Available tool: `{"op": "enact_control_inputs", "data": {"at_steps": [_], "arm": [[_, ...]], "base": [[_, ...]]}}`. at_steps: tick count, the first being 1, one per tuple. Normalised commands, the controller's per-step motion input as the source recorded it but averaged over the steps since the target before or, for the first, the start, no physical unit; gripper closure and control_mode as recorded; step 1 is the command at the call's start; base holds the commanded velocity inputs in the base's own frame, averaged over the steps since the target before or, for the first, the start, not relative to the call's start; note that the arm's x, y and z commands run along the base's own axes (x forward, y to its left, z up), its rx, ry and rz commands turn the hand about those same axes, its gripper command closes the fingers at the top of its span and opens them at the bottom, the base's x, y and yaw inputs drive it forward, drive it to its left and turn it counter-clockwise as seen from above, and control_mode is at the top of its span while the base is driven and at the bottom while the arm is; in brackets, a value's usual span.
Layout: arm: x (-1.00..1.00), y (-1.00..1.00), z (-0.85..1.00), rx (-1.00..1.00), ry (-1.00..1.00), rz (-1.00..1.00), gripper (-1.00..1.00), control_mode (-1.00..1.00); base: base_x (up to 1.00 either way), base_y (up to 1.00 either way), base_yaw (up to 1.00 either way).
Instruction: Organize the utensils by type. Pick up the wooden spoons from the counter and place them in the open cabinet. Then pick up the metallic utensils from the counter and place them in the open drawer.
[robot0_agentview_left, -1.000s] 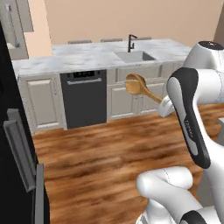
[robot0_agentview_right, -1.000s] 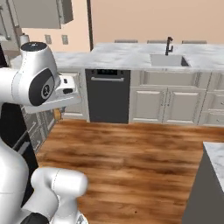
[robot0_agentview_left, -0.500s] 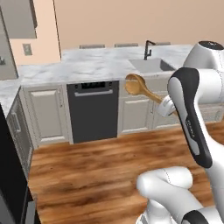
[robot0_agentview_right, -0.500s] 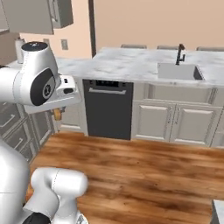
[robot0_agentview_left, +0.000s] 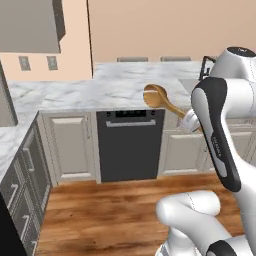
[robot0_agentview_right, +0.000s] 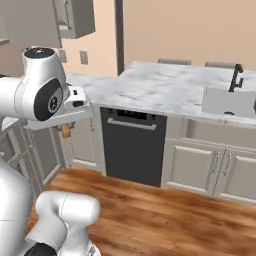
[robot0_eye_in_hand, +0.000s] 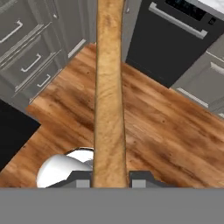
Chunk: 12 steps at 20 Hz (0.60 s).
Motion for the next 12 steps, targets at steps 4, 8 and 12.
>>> {"op": "enact_control_inputs", "data": {"at_steps": [4,8,12], "arm": [[0.00,0.00,0.00,0.00,0.00,0.00,1.00,1.00],[0.00,0.00,0.00,0.00,0.00,0.00,1.00,1.00],[0.00,0.00,0.00,0.00,0.00,0.00,1.00,1.00]], "base": [[1.00,0.09,0.39],[1.00,0.00,0.45],[1.00,0.00,0.65]]}}
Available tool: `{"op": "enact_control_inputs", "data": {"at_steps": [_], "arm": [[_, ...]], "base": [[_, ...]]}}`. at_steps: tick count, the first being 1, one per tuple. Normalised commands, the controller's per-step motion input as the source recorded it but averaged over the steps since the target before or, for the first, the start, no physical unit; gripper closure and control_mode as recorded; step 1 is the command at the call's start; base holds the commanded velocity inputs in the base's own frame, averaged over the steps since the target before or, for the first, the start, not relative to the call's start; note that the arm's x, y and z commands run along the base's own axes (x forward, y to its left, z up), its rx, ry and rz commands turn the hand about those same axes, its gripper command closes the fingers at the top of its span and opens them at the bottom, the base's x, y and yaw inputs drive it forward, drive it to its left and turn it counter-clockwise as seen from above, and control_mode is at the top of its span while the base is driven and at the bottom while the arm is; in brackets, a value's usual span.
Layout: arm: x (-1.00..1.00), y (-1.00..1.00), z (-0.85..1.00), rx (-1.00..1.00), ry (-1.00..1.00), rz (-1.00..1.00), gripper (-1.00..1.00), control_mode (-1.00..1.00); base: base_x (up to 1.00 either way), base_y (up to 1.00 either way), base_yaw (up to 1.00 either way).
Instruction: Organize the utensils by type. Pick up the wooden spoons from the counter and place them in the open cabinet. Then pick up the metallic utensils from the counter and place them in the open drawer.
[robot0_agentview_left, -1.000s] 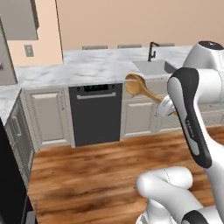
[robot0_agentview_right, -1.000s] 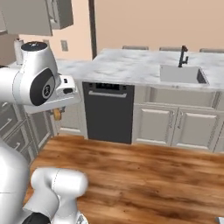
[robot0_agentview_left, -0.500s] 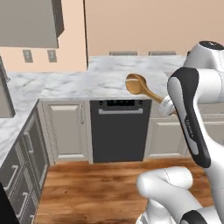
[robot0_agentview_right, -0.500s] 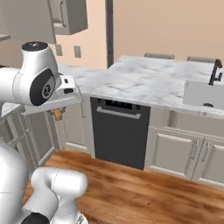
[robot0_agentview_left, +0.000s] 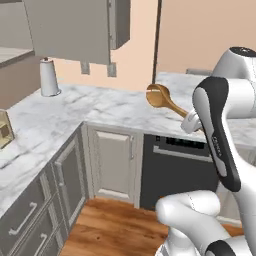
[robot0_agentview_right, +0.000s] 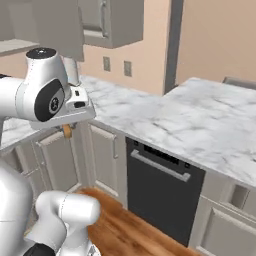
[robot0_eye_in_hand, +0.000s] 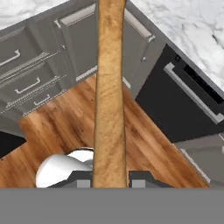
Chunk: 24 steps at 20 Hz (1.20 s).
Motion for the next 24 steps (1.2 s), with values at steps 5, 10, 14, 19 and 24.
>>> {"op": "enact_control_inputs", "data": {"at_steps": [5,10,14,19,24], "arm": [[0.00,0.00,0.00,0.00,0.00,0.00,1.00,1.00],[0.00,0.00,0.00,0.00,0.00,0.00,1.00,1.00],[0.00,0.00,0.00,0.00,0.00,0.00,1.00,1.00],[0.00,0.00,0.00,0.00,0.00,0.00,1.00,1.00],[0.00,0.00,0.00,0.00,0.00,0.00,1.00,1.00]], "base": [[0.24,0.00,0.95],[0.00,0.00,1.00],[0.09,-0.02,0.97],[0.13,-0.50,0.45],[-0.19,-0.42,0.10]]}}
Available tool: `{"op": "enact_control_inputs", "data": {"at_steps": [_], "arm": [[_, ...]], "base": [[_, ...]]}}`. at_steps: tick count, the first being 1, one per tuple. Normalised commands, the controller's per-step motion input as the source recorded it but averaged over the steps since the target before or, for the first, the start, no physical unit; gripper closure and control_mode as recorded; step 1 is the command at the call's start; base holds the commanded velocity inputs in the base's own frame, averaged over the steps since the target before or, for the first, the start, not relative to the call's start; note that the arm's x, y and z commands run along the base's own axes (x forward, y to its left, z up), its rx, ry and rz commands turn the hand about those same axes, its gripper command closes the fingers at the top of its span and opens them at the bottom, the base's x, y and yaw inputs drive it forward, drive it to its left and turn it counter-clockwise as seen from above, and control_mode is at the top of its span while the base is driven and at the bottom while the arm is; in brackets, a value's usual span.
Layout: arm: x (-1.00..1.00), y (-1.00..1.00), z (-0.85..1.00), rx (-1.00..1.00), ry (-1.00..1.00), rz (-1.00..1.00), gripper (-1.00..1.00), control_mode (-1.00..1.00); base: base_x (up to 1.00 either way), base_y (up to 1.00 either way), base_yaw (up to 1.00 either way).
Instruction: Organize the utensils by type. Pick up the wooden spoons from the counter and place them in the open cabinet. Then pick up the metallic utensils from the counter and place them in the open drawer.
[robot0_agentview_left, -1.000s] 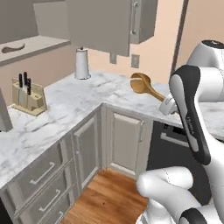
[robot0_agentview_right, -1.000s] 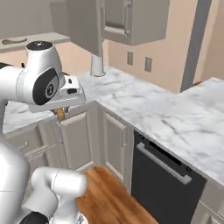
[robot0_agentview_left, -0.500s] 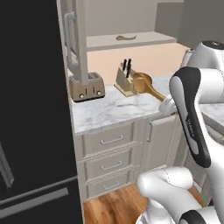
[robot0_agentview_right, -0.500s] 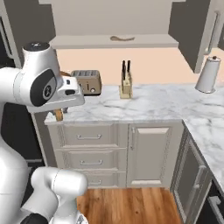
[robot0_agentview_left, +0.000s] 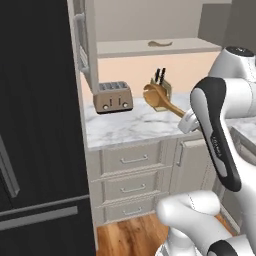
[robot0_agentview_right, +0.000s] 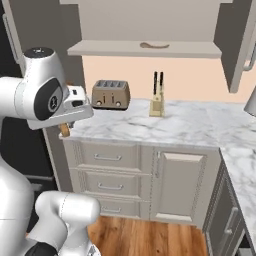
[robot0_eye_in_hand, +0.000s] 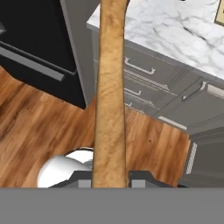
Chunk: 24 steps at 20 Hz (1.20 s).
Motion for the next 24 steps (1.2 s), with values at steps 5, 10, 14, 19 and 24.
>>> {"op": "enact_control_inputs", "data": {"at_steps": [5,10,14,19,24], "arm": [[0.00,0.00,0.00,0.00,0.00,0.00,1.00,1.00],[0.00,0.00,0.00,0.00,0.00,0.00,1.00,1.00],[0.00,0.00,0.00,0.00,0.00,0.00,1.00,1.00],[0.00,0.00,0.00,0.00,0.00,0.00,1.00,1.00],[0.00,0.00,0.00,0.00,0.00,0.00,1.00,1.00]], "base": [[-0.02,-0.22,-0.01],[0.06,-0.09,-0.06],[0.28,-0.13,0.00],[0.65,-0.21,-0.04],[0.61,-0.17,0.02]]}}
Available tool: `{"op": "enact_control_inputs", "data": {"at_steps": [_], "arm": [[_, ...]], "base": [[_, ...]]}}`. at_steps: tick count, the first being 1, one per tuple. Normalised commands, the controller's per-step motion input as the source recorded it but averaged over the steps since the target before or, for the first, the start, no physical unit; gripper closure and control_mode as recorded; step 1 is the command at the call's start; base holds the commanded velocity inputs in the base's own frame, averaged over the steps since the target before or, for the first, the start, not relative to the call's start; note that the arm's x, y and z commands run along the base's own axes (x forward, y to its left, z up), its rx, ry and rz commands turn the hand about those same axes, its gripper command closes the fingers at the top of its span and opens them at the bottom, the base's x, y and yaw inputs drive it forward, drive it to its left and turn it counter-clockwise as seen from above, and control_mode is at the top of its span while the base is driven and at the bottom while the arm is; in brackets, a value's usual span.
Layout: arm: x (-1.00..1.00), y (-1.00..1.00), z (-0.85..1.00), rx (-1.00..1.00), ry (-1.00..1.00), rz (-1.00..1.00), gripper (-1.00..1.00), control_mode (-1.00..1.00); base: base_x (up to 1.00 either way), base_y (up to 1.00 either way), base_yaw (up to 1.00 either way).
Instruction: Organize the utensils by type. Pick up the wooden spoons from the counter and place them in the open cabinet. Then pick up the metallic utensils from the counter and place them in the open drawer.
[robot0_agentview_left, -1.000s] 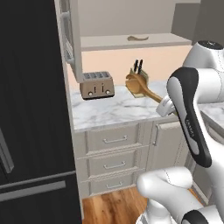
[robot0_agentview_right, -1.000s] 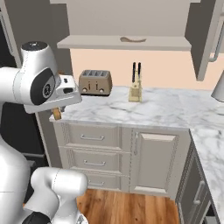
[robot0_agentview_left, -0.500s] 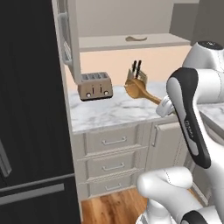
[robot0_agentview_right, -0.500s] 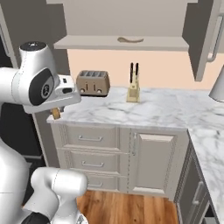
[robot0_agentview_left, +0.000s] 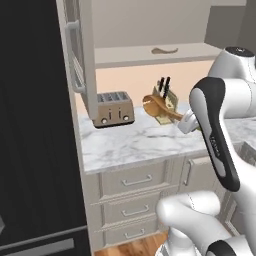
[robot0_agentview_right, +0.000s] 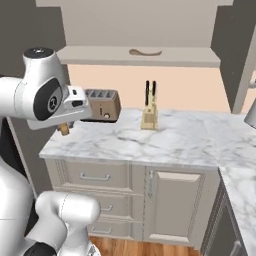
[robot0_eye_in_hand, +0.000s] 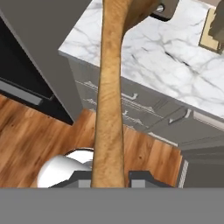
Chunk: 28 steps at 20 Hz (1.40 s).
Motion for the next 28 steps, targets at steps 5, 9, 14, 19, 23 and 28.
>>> {"op": "enact_control_inputs", "data": {"at_steps": [5,9,14,19,23,28], "arm": [[0.00,0.00,0.00,0.00,0.00,0.00,1.00,1.00],[0.00,0.00,0.00,0.00,0.00,0.00,1.00,1.00],[0.00,0.00,0.00,0.00,0.00,0.00,1.00,1.00],[0.00,0.00,0.00,0.00,0.00,0.00,1.00,1.00],[0.00,0.00,0.00,0.00,0.00,0.00,1.00,1.00],[0.00,0.00,0.00,0.00,0.00,0.00,1.00,1.00]], "base": [[0.35,-0.23,0.11],[0.23,-0.24,0.08],[0.57,-0.53,-0.01],[0.78,-0.34,-0.06],[0.56,-0.12,0.00],[0.25,-0.11,0.00]]}}
